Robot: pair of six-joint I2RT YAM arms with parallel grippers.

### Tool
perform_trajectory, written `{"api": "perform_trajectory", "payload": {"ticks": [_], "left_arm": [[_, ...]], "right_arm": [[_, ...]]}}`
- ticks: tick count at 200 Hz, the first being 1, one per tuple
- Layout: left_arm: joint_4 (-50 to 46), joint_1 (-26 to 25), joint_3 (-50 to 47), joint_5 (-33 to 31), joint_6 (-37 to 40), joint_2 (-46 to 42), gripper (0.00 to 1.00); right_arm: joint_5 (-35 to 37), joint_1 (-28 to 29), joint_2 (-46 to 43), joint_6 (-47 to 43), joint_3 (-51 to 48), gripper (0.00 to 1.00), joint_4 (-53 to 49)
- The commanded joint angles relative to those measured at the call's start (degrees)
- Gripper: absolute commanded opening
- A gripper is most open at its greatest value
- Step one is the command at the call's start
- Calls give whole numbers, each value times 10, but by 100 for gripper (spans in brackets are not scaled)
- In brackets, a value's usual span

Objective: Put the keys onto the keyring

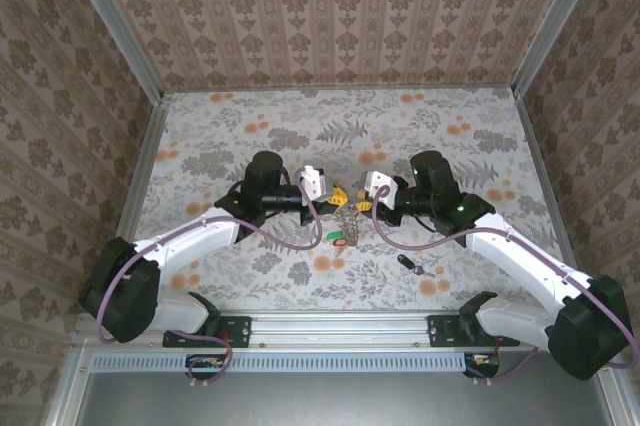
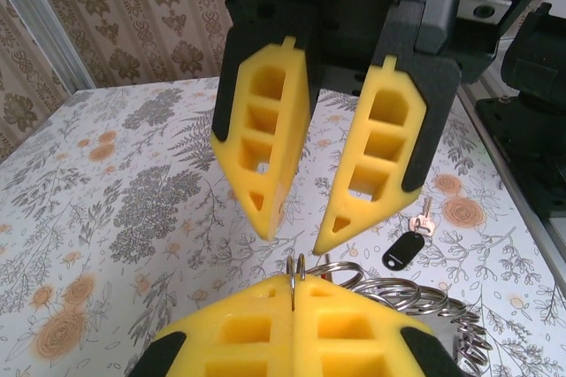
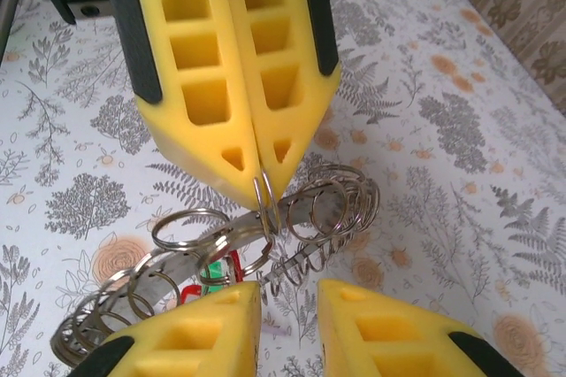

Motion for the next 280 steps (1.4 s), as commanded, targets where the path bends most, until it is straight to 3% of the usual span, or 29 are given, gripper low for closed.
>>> {"api": "perform_trajectory", "payload": {"ticks": [1, 40, 113, 176, 195, 235, 244, 280], "left_arm": [[9, -2, 3, 12, 7, -14, 0], [9, -3, 3, 14, 5, -14, 0], [11, -4, 3, 16, 3, -19, 0], [15, -3, 4, 39, 0, -19, 0], [15, -3, 5, 45, -1, -19, 0], [17, -2, 4, 50, -4, -21, 0], [12, -1, 3, 45, -2, -23, 0], [-77, 3, 18, 13, 50, -34, 2]], "right_arm": [[-23, -2, -8, 23, 10, 25, 24], [-63, -2, 11, 61, 14, 23, 65], [-65, -1, 37, 52, 16, 21, 69], [-67, -1, 47, 35, 18, 12, 77], [-68, 0, 51, 29, 21, 15, 75], [-83, -1, 57, 24, 29, 4, 68], [-75, -1, 58, 23, 32, 0, 63], [-59, 1, 52, 0, 57, 0, 4]]}}
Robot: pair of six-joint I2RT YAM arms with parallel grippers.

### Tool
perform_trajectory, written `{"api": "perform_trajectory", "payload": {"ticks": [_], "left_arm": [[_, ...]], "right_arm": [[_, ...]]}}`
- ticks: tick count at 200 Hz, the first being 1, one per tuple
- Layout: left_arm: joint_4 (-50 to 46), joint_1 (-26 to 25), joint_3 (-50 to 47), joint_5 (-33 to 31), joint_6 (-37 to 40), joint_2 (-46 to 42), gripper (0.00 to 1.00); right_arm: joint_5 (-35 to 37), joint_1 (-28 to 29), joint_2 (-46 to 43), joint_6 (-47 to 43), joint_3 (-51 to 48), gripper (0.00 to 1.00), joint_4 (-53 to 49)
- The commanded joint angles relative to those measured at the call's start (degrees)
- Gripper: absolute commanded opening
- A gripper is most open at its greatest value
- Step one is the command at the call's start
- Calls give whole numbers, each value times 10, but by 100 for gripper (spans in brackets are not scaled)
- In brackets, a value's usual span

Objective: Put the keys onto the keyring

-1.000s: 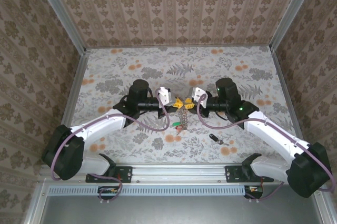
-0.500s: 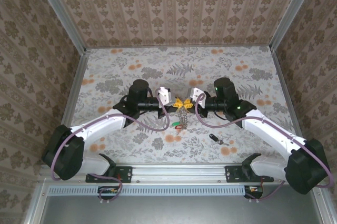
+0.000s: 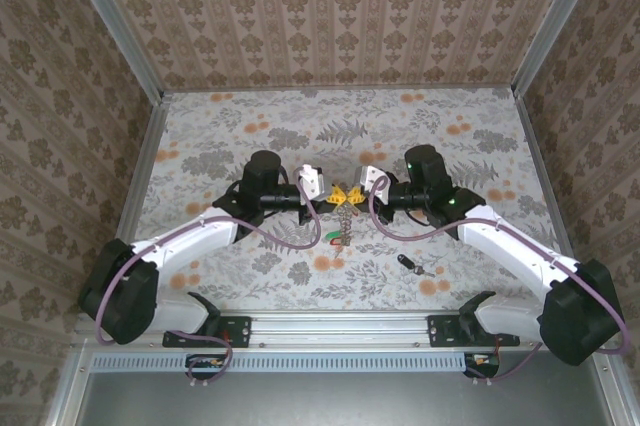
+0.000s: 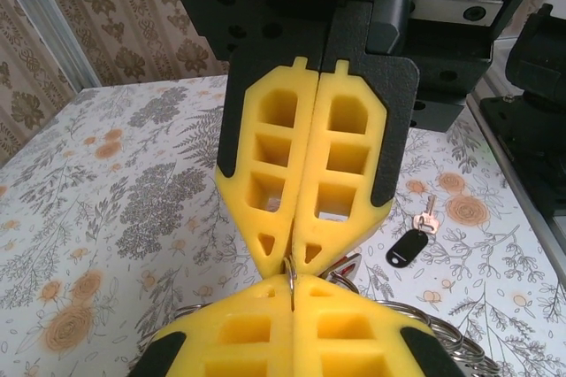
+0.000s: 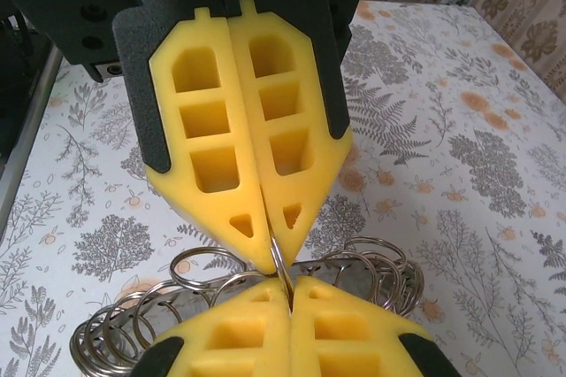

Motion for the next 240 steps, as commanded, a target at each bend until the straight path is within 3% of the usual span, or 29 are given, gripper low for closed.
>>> {"api": "perform_trajectory", "payload": {"ticks": [1, 33, 74, 170, 240], "left_arm": [[-66, -1, 19, 11, 46, -25, 2], [-161, -1, 47, -24, 95, -22, 11], [-218, -2, 81, -36, 127, -5, 15], [-179, -8, 86, -28, 110, 5, 19], [-178, -20, 101, -41, 115, 20, 16]], "right_arm": [[8, 1, 2, -24, 40, 0, -40], [36, 14, 3, -39, 65, 0, -91], [59, 25, 9, -44, 77, 0, -115], [64, 35, 11, -39, 87, 0, -125], [60, 37, 11, -35, 84, 0, -118]]}}
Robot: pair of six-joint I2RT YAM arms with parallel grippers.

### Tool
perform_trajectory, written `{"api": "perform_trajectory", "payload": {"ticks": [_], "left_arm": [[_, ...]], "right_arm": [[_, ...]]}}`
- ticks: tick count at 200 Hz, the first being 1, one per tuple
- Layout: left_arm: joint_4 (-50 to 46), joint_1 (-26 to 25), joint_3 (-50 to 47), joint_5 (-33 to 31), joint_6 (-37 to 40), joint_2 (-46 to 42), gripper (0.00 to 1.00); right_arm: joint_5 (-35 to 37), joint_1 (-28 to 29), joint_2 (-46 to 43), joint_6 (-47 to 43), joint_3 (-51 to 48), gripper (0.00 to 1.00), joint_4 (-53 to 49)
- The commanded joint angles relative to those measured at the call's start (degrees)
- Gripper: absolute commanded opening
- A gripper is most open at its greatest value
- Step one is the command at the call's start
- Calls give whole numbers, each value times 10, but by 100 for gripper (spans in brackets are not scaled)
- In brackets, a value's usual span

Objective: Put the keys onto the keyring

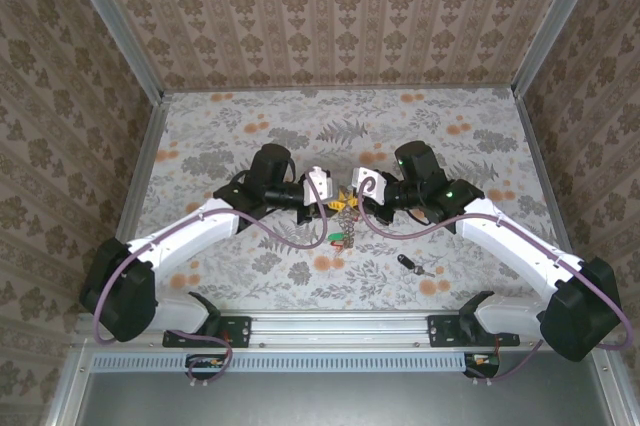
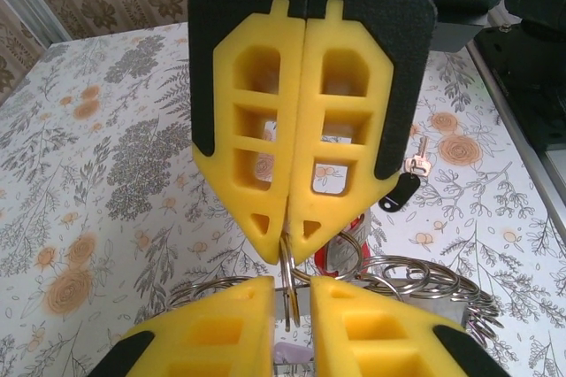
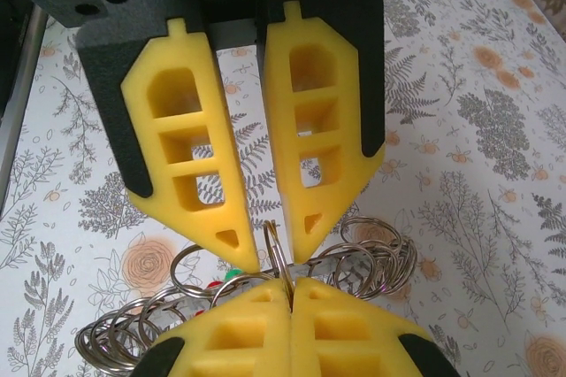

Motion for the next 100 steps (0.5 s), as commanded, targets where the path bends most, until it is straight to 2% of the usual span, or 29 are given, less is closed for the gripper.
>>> {"api": "perform_trajectory", "payload": {"ticks": [1, 29, 52, 89, 100], "left_arm": [[2, -8, 24, -3, 12, 6, 16], [1, -8, 22, -9, 14, 2, 12], [-1, -8, 21, -12, 14, 0, 0], [20, -6, 14, 4, 0, -5, 0], [44, 0, 6, 24, -15, -6, 0]], "right_arm": [[-8, 5, 0, 1, 19, 0, 7], [0, 5, 0, -4, 19, 0, 2], [1, 5, -1, -6, 20, 0, -1], [-4, 4, -4, -7, 10, 0, 11], [-22, -2, -6, -3, -3, 3, 31]]}}
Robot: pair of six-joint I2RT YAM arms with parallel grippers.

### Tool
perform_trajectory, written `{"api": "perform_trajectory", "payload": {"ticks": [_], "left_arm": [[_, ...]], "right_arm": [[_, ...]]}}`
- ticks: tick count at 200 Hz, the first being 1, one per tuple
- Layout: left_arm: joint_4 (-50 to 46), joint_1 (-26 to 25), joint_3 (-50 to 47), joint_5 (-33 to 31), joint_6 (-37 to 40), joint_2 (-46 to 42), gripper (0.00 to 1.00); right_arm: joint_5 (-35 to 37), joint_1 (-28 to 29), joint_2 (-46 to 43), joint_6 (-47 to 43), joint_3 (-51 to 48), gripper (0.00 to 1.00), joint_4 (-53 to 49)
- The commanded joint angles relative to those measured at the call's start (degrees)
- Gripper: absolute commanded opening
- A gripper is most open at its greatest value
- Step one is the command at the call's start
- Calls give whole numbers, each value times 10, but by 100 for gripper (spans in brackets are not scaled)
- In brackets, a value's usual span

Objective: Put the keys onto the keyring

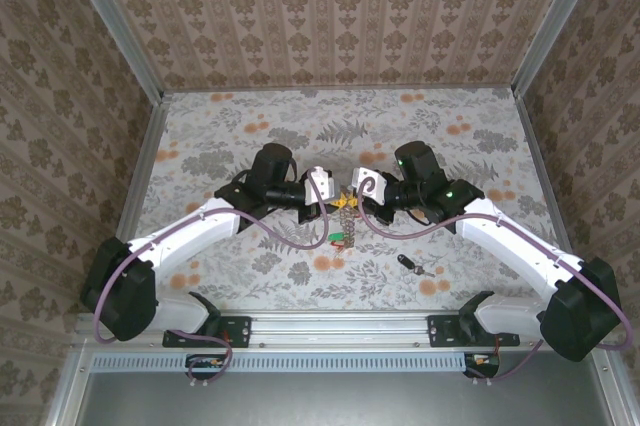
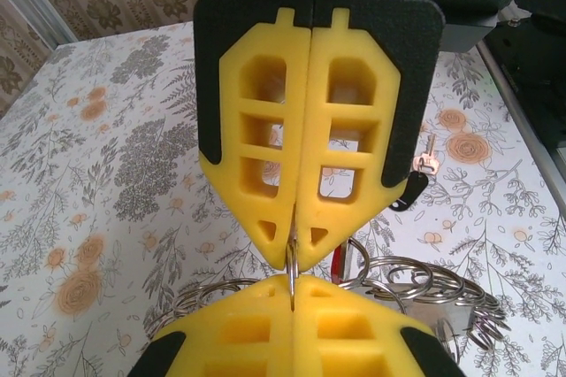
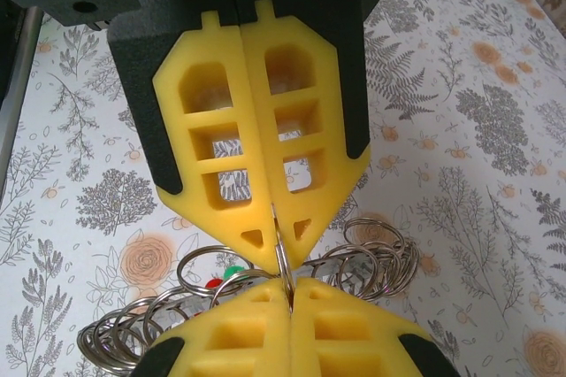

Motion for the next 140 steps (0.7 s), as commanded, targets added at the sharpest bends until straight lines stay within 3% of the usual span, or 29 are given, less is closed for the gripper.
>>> {"api": "perform_trajectory", "payload": {"ticks": [1, 35, 92, 111, 123, 140], "left_arm": [[45, 5, 1, 35, -22, -8, 0], [149, 29, -29, 122, -89, -9, 0], [167, 35, -34, 180, -104, -7, 0], [169, 35, -35, 183, -105, -7, 0], [170, 35, -36, 180, -106, -8, 0], [148, 35, -33, 159, -92, -12, 0]], "right_arm": [[-29, -3, -6, -2, -4, 3, 36], [-97, -29, 1, 20, -26, 13, 87], [-138, -46, 12, 34, -34, 16, 125], [-141, -47, 13, 39, -35, 13, 132], [-133, -48, 13, 42, -34, 4, 134], [-121, -48, 13, 39, -27, 0, 120]]}}
